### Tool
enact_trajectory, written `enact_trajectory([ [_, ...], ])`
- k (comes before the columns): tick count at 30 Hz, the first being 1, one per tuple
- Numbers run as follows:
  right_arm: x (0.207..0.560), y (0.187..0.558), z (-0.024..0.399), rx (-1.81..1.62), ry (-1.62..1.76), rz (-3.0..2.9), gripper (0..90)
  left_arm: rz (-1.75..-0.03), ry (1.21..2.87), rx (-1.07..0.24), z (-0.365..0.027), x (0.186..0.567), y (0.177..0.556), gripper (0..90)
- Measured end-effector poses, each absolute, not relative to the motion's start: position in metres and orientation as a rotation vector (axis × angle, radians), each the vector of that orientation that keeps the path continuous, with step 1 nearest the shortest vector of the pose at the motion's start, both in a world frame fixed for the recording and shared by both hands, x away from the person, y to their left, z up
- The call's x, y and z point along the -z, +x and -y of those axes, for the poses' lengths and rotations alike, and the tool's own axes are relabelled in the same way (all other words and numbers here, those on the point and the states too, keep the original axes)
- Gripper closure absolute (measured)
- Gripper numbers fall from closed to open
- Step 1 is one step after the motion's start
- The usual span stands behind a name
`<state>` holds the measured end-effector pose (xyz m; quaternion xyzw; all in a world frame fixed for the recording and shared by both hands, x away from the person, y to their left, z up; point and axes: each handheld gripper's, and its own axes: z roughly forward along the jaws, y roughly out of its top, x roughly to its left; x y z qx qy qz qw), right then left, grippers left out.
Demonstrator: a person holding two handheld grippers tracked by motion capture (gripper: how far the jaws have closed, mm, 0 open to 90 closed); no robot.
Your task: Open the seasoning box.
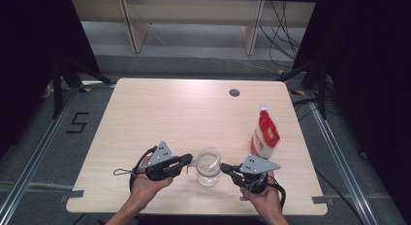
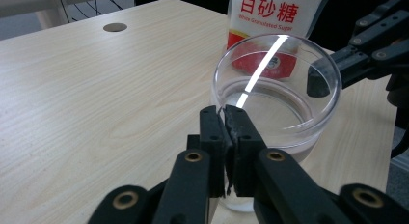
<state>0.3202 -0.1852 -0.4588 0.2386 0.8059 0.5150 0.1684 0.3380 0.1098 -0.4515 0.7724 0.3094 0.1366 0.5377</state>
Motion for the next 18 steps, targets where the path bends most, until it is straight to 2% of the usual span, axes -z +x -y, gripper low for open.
enact_trajectory([
  [2, 0.458, 0.321, 0.185, -1.474, 0.662, -2.295, 90.0, -0.753, 1.819, -0.321, -0.114, 0.450, 0.338, 75.8],
  [4, 0.457, 0.319, 0.184, -1.472, 0.662, -2.304, 90.0, -0.770, 1.805, -0.325, -0.119, 0.448, 0.337, 64.6],
  [11, 0.454, 0.318, 0.179, -1.495, 0.649, -2.288, 90.0, -0.742, 1.884, -0.334, -0.129, 0.451, 0.330, 43.9],
  [18, 0.452, 0.315, 0.172, -1.508, 0.659, -2.284, 90.0, -0.771, 1.933, -0.330, -0.133, 0.467, 0.327, 32.4],
])
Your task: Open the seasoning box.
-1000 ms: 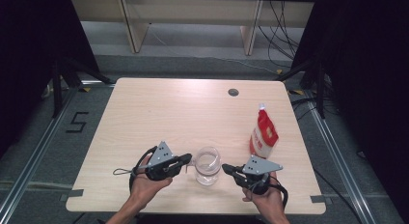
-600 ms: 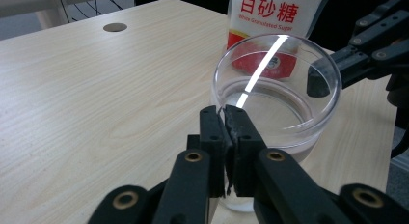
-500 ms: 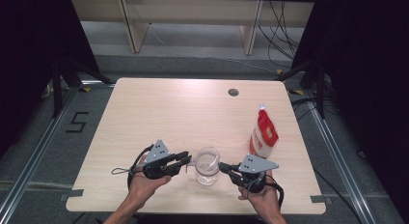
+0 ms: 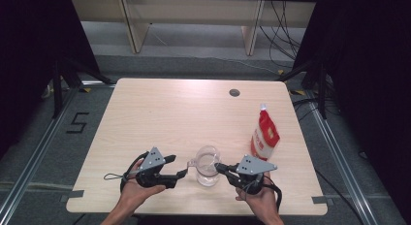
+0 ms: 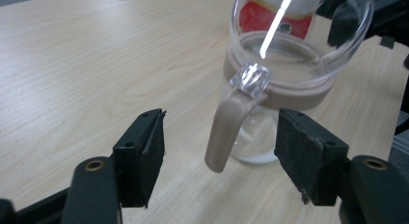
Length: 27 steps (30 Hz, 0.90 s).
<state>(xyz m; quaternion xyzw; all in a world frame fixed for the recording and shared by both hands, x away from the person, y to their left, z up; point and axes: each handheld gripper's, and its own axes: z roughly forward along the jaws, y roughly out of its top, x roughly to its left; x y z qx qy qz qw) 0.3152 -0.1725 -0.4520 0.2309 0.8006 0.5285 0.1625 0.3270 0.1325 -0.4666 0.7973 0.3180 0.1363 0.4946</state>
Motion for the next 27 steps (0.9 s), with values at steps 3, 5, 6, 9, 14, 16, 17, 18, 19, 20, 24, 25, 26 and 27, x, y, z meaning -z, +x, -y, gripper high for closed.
enact_trajectory([
  [3, 0.451, 0.316, 0.170, -1.514, 0.620, -2.273, 90.0, -0.773, 1.947, -0.336, -0.135, 0.472, 0.326, 26.9],
  [5, 0.450, 0.315, 0.169, -1.503, 0.612, -2.288, 90.0, -0.771, 1.957, -0.335, -0.136, 0.477, 0.325, 24.5],
  [6, 0.451, 0.316, 0.168, -1.516, 0.605, -2.286, 90.0, -0.762, 1.971, -0.351, -0.138, 0.478, 0.324, 23.9],
  [9, 0.450, 0.314, 0.166, -1.498, 0.610, -2.289, 89.9, -0.794, 1.957, -0.339, -0.139, 0.483, 0.322, 20.9],
  [14, 0.448, 0.315, 0.163, -1.513, 0.590, -2.286, 89.7, -0.803, 1.968, -0.347, -0.143, 0.486, 0.321, 19.0],
  [16, 0.448, 0.315, 0.160, -1.517, 0.582, -2.263, 89.7, -0.808, 1.970, -0.348, -0.145, 0.487, 0.321, 18.8],
  [17, 0.448, 0.314, 0.159, -1.515, 0.595, -2.271, 89.7, -0.816, 1.965, -0.340, -0.145, 0.488, 0.321, 18.7],
  [18, 0.448, 0.314, 0.158, -1.519, 0.588, -2.271, 89.7, -0.817, 1.960, -0.343, -0.145, 0.489, 0.321, 18.7],
  [19, 0.447, 0.315, 0.157, -1.520, 0.577, -2.291, 89.4, -0.825, 1.969, -0.339, -0.146, 0.488, 0.320, 18.7],
  [20, 0.447, 0.315, 0.156, -1.518, 0.576, -2.283, 89.1, -0.816, 1.972, -0.336, -0.147, 0.488, 0.321, 18.7],
  [24, 0.447, 0.315, 0.151, -1.520, 0.577, -2.276, 89.1, -0.819, 1.955, -0.318, -0.147, 0.489, 0.319, 17.8],
  [25, 0.446, 0.314, 0.151, -1.510, 0.570, -2.289, 89.1, -0.818, 1.960, -0.328, -0.147, 0.489, 0.318, 17.0],
  [26, 0.446, 0.315, 0.150, -1.512, 0.546, -2.279, 89.1, -0.818, 1.956, -0.328, -0.148, 0.489, 0.318, 16.6],
  [27, 0.446, 0.314, 0.149, -1.511, 0.553, -2.284, 89.1, -0.821, 1.951, -0.328, -0.148, 0.489, 0.317, 15.9],
])
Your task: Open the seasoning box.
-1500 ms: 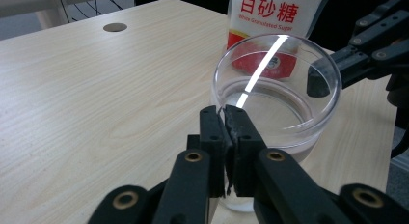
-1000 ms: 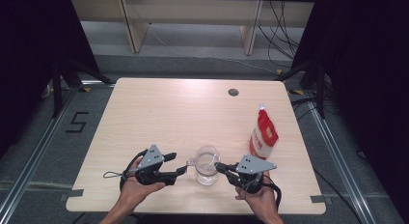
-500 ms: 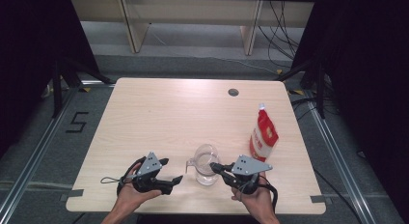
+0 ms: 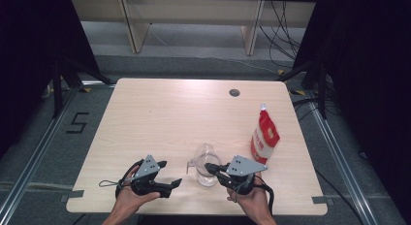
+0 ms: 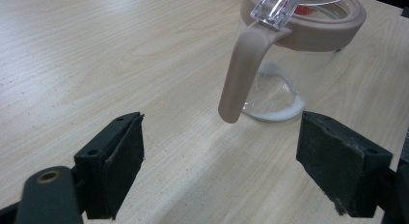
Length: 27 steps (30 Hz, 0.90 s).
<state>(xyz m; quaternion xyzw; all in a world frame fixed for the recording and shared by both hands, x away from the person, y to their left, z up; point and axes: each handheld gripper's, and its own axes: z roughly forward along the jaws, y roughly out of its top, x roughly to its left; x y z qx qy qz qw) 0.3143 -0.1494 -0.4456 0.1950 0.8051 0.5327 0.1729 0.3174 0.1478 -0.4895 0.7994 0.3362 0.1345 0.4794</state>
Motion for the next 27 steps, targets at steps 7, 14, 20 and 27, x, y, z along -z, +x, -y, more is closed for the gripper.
enact_trajectory([
  [7, 0.446, 0.315, 0.143, -1.536, 0.532, -2.291, 89.1, -0.800, 1.992, -0.345, -0.147, 0.493, 0.314, 15.4],
  [14, 0.446, 0.314, 0.137, -1.533, 0.532, -2.291, 89.0, -0.800, 2.006, -0.339, -0.146, 0.494, 0.314, 15.6],
  [20, 0.446, 0.314, 0.130, -1.541, 0.529, -2.306, 88.6, -0.800, 2.006, -0.342, -0.147, 0.494, 0.314, 15.6],
  [27, 0.447, 0.314, 0.124, -1.544, 0.500, -2.313, 87.5, -0.792, 2.013, -0.340, -0.145, 0.495, 0.314, 15.6],
])
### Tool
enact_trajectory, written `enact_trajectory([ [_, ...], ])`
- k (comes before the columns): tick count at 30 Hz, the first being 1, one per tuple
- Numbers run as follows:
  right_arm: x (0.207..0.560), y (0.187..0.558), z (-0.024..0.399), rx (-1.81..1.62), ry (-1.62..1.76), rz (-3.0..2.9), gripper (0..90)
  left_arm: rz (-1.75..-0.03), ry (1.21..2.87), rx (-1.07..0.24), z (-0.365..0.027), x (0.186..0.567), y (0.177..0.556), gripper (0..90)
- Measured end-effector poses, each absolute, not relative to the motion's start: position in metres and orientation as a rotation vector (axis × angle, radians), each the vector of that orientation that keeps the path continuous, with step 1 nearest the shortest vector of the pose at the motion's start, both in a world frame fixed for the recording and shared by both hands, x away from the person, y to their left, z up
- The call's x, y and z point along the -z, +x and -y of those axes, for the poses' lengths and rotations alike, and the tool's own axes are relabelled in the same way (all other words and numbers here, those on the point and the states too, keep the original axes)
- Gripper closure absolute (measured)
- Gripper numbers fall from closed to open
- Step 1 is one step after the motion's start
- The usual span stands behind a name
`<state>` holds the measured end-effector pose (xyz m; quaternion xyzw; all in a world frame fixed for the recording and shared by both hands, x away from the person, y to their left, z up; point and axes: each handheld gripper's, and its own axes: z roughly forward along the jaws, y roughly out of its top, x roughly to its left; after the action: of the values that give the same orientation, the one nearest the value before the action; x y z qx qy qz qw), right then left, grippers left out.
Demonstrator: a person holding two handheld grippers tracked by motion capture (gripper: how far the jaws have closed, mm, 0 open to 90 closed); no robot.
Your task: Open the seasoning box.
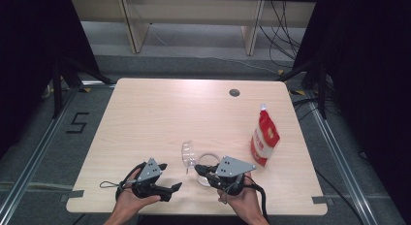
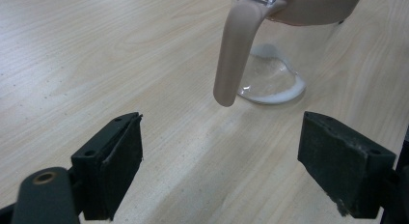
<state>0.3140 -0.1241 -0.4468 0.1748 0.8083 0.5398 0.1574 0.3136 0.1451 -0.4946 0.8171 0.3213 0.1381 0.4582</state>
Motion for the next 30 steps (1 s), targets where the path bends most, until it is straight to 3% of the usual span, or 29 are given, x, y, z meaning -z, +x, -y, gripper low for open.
enact_trajectory([
  [8, 0.445, 0.314, 0.140, -1.536, 0.555, -2.286, 76.5, -0.795, 2.005, -0.341, -0.146, 0.494, 0.314, 15.6],
  [30, 0.450, 0.303, 0.228, -1.463, 0.805, -2.170, 60.7, -0.798, 2.003, -0.326, -0.145, 0.496, 0.315, 15.6],
])
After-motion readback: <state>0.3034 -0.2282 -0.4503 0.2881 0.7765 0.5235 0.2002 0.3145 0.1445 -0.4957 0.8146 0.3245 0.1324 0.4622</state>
